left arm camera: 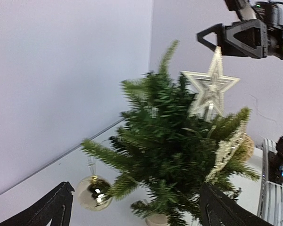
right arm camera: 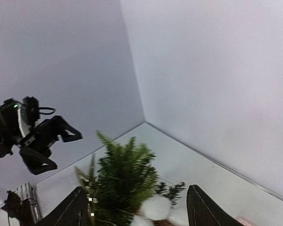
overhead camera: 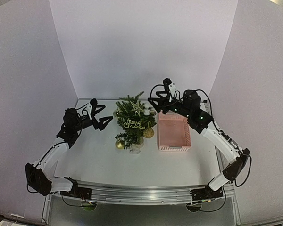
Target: Decorate the small christmas tree
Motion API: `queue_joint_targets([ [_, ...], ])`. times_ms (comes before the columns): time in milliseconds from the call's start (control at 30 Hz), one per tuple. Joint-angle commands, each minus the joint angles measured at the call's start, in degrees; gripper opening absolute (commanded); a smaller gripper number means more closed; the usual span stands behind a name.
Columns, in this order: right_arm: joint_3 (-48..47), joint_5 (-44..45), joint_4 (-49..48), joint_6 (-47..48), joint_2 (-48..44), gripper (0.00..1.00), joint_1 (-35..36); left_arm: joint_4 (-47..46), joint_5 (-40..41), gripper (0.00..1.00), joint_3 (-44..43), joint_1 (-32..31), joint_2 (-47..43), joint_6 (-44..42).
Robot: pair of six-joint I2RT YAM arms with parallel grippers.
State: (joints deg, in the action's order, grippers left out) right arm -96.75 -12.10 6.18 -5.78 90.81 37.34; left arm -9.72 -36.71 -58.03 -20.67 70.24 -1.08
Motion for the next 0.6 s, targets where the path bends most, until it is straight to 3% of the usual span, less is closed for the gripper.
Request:
queue_joint_targets([
  [0, -0.1, 19.8, 9.2, -3.9, -4.0, 0.70, -5.5, -5.7, 12.8, 0.94, 2.6, 4.6, -2.5, 7.1],
  [167, 9.8, 32.0, 13.3, -5.5, -7.0, 0.69, -11.6, -6.1, 22.6, 0.97, 8.0, 9.7, -3.7, 9.5],
  [367, 28.0, 33.7, 12.1, -9.7, -13.7, 0.69, -23.7, -6.7, 26.4, 1.00, 16.3, 16.7, -5.1, 12.5],
  [567, 53.0, 25.4, -5.2, -6.3, -25.8, 0.71, -30.9, -6.7, 28.1, 1.00, 26.2, 23.1, -6.7, 13.6],
])
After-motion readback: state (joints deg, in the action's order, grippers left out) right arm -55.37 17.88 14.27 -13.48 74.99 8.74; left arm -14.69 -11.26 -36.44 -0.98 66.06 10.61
